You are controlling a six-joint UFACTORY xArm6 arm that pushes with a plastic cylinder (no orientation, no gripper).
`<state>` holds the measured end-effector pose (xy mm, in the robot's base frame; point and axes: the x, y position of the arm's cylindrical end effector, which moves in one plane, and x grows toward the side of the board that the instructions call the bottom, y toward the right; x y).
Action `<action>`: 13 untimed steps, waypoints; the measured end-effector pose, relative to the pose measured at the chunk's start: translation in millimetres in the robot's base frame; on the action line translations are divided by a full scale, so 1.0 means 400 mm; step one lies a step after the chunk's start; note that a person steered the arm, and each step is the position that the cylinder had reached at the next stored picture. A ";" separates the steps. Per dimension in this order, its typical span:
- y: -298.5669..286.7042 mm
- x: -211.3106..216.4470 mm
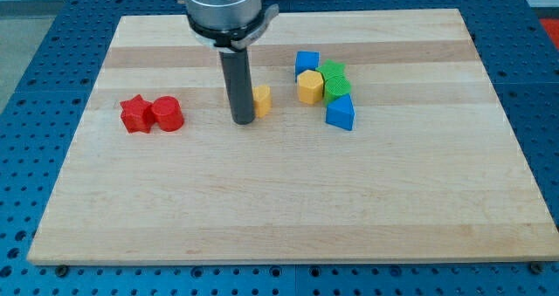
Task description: Move the yellow heart closer to the group of blocks
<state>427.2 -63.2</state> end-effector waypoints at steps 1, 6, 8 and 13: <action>0.002 -0.009; -0.002 -0.182; 0.022 -0.202; 0.043 -0.196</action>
